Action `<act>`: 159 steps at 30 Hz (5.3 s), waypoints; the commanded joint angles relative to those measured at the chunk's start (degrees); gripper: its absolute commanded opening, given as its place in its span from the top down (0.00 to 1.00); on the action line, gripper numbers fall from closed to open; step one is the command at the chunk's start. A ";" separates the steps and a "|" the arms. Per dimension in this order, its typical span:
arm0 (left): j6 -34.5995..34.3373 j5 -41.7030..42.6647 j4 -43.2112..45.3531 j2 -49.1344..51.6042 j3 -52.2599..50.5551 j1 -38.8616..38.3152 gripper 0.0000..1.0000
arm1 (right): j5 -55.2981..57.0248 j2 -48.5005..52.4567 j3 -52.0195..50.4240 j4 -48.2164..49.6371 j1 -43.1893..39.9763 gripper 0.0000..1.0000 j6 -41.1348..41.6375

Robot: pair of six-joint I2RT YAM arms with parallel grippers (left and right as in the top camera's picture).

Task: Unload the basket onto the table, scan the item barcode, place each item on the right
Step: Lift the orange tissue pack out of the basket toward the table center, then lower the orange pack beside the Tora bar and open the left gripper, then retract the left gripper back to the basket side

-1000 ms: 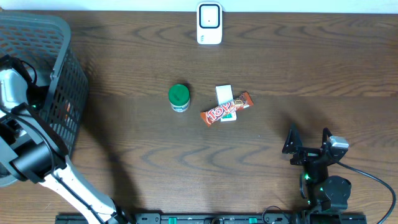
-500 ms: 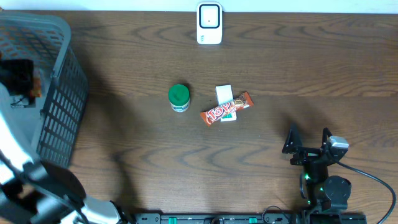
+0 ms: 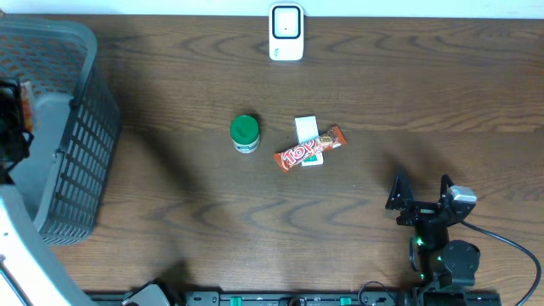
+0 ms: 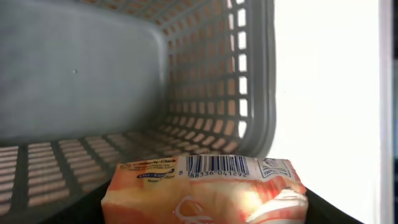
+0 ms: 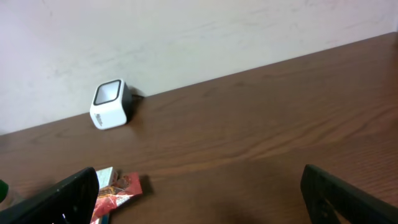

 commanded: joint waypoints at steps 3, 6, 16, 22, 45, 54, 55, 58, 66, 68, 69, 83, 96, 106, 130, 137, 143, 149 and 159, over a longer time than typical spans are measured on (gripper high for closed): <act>1.40 6.12 -0.87 -0.15 0.90 -4.07 0.28 | 0.11 -0.35 -0.07 -0.17 0.28 0.01 0.61; 1.38 8.79 -1.68 0.31 0.90 -7.65 0.28 | 0.11 -0.35 -0.07 -0.17 0.28 0.01 0.61; -0.37 12.52 -2.16 0.63 0.81 -23.76 0.28 | 0.11 -0.35 -0.07 -0.17 0.28 0.01 0.59; -1.46 12.02 -2.69 0.85 0.79 -32.22 0.28 | 0.11 -0.35 -0.07 -0.17 0.28 0.01 0.59; -0.42 -22.25 -2.89 21.09 -1.68 -69.83 0.28 | 0.11 -0.35 -0.07 -0.17 0.28 0.01 0.61; -2.03 -29.46 -7.76 32.96 -1.77 -76.74 0.28 | 0.11 -0.35 -0.07 -0.17 0.28 0.01 0.59; -3.26 -30.67 -9.42 33.86 -1.92 -77.02 0.28 | 0.11 -0.35 -0.07 -0.17 0.28 0.01 0.59; -8.15 -34.53 -14.19 35.87 -3.04 -77.48 0.29 | 0.11 -0.35 -0.07 -0.17 0.28 0.01 0.59; -15.15 -34.14 -4.94 36.33 -13.79 -77.48 0.34 | 0.11 -0.35 -0.07 -0.17 0.28 0.01 0.59; -16.92 -33.27 0.26 36.33 -17.70 -77.48 0.34 | 0.11 -0.35 -0.07 -0.17 0.28 0.01 0.61; -17.73 -32.96 2.78 36.33 -19.52 -77.50 0.34 | 0.11 -0.35 -0.07 -0.17 0.28 0.01 0.61; -22.03 -43.91 13.99 36.30 -27.52 -83.34 0.31 | 0.11 -0.31 -0.07 -0.17 0.28 0.01 0.59; -22.12 -51.43 11.89 36.30 -27.50 -89.07 0.13 | 0.11 -0.31 -0.07 -0.17 0.28 0.01 0.59; -22.29 -54.95 7.80 30.18 -27.36 -89.02 0.13 | 0.11 -0.31 -0.07 -0.17 0.28 0.01 0.61; 21.84 -62.75 9.40 -29.22 -27.23 -61.88 0.02 | 0.11 -0.31 -0.07 -0.17 0.28 0.01 0.59; 58.07 -62.55 47.30 -36.22 -26.86 -60.74 0.02 | 0.11 -0.31 -0.07 -0.15 0.28 0.01 0.61; 74.12 -64.78 54.90 -36.44 -22.88 -60.74 0.02 | 1.31 -0.31 -0.04 3.58 0.28 0.01 1.18; 91.30 -71.32 55.28 -36.44 -20.17 -60.74 0.02 | -18.43 -0.31 -0.04 12.35 0.28 0.01 4.37; 89.81 -72.87 55.80 -36.72 -21.14 -60.74 0.02 | -38.91 10.40 0.72 0.35 0.57 0.01 31.26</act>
